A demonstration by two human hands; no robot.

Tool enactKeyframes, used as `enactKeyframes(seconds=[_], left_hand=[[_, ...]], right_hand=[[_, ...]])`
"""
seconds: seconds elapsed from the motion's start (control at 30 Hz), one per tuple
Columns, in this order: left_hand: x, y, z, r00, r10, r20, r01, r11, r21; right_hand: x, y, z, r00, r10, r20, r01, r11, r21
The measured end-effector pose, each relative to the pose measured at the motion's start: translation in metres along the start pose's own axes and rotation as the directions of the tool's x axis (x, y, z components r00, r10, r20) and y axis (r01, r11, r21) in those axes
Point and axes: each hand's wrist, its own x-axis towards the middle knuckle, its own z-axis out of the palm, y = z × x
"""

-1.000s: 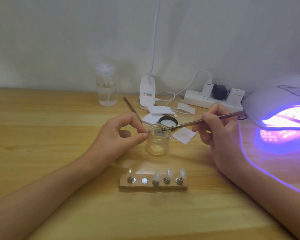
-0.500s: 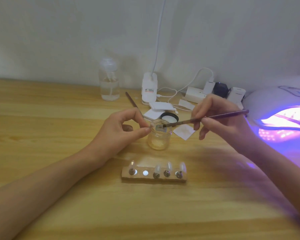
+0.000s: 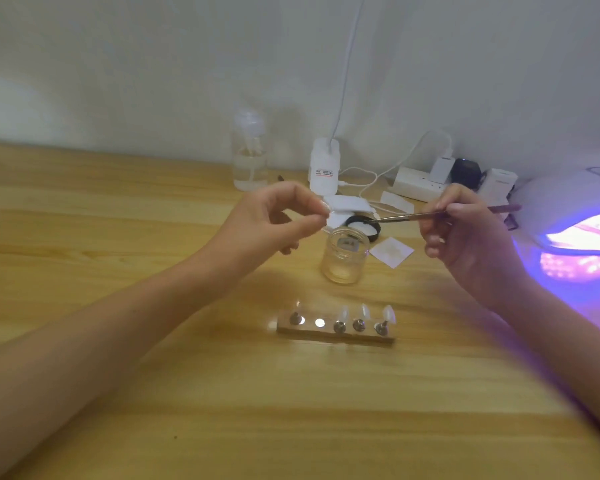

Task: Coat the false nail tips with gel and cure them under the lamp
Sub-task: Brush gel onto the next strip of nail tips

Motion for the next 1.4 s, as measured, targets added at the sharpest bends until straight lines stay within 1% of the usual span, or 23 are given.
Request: enactKeyframes(seconds=[0.13,0.23,0.33,0.4,0.67,0.83,0.93,1.07,1.2,1.3,1.4], left_hand=[[-0.020,0.010,0.000,0.997,0.022,0.071,-0.026,0.997,0.066],[-0.041,0.007,0.003,0.991,0.008,0.134,-0.019,0.997,0.081],[-0.054,0.002,0.009,0.977,0.013,0.214,-0.047,0.987,0.154],[-0.057,-0.002,0.010,0.970,0.006,0.242,-0.042,0.989,0.143],[-0.057,-0.007,0.012,0.971,-0.048,0.232,-0.012,0.968,0.252],[-0.054,-0.006,0.014,0.964,-0.068,0.257,-0.009,0.958,0.286],[-0.052,-0.003,0.019,0.960,-0.069,0.272,-0.019,0.951,0.309],[-0.049,-0.005,0.022,0.954,-0.047,0.297,-0.043,0.956,0.290],[-0.049,-0.008,0.022,0.953,-0.044,0.301,-0.045,0.958,0.282],[-0.051,-0.010,0.021,0.956,-0.011,0.292,-0.070,0.961,0.266],[-0.054,-0.010,0.022,0.964,0.026,0.263,-0.102,0.955,0.279]], right_hand=[[-0.006,0.012,0.007,0.996,0.062,-0.065,-0.057,0.995,0.081],[-0.009,0.015,0.009,0.995,0.080,-0.066,-0.073,0.992,0.102],[-0.009,0.015,0.010,0.994,0.087,-0.064,-0.080,0.991,0.107],[-0.009,0.016,0.010,0.994,0.089,-0.059,-0.082,0.991,0.107],[-0.010,0.016,0.011,0.994,0.099,-0.040,-0.094,0.990,0.106],[-0.011,0.015,0.011,0.992,0.104,-0.065,-0.095,0.986,0.136],[-0.011,0.015,0.013,0.988,0.111,-0.104,-0.095,0.985,0.146],[-0.008,0.012,0.016,0.988,0.091,-0.123,-0.083,0.994,0.070],[-0.003,-0.006,0.018,0.997,0.004,-0.074,-0.011,0.995,-0.103],[0.000,-0.020,0.021,0.998,-0.038,-0.045,0.023,0.955,-0.295],[0.001,-0.024,0.029,1.000,-0.017,0.000,0.015,0.898,-0.440]])
